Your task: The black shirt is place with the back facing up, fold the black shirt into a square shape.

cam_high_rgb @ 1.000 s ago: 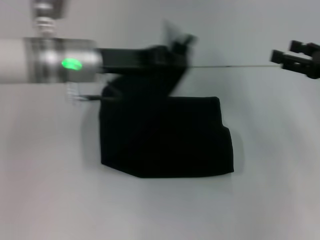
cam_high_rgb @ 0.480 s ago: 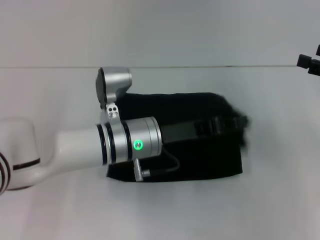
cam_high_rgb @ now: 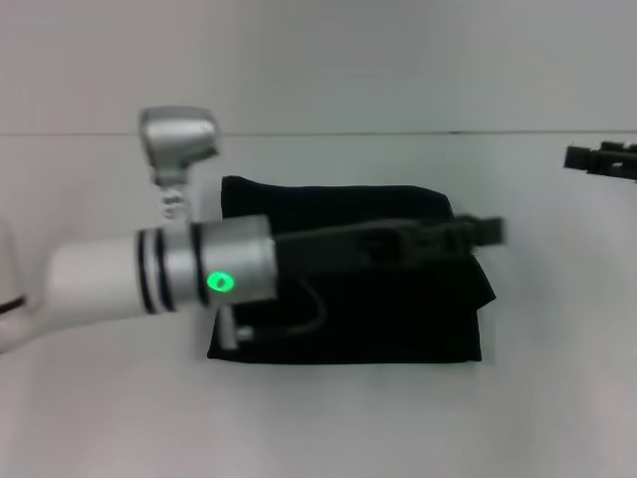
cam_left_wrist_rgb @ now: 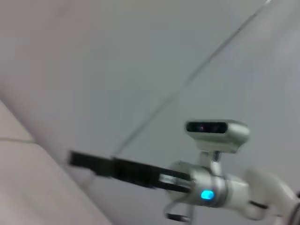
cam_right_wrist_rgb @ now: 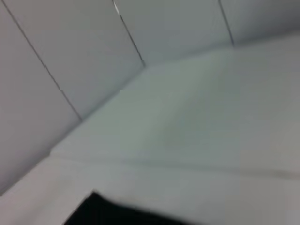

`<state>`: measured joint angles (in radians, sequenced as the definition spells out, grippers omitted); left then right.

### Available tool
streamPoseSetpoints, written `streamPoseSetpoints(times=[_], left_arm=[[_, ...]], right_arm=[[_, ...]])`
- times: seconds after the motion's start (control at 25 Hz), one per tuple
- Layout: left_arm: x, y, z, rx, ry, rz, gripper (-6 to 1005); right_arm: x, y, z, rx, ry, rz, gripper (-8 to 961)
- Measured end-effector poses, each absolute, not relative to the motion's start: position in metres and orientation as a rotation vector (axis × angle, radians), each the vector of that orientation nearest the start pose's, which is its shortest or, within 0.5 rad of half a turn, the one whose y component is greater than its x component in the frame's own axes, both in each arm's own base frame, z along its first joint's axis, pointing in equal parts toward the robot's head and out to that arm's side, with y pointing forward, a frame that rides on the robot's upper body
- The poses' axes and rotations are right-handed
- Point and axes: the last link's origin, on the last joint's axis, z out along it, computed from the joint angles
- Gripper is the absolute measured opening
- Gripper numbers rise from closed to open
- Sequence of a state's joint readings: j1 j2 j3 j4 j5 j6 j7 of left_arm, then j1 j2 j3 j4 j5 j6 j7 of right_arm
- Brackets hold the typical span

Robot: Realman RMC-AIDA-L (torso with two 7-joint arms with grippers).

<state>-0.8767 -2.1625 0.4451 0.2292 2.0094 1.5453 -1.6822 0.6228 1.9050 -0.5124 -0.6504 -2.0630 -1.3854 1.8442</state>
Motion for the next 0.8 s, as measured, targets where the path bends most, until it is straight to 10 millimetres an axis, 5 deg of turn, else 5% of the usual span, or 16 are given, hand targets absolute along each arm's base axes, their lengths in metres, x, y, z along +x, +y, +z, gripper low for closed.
streamPoseSetpoints(times=[0.44,0.64,0.8], left_arm=[[-0.204,0.400,-0.031,-2.451,-1.234,-0.953,835],[-0.203,0.409,-0.019,-2.480,-1.136,-0.854,926],[-0.196,0.417,-0.012,-2.549,-0.962,-0.726,952]], right_arm=[[0.273,0.409,0.063,-2.322,1.291,0.513,914],[0.268,0.413,0.055,-2.345,1.239,0.503,914],[0.258,0.411,0.046,-2.440,1.039,0.529,915]])
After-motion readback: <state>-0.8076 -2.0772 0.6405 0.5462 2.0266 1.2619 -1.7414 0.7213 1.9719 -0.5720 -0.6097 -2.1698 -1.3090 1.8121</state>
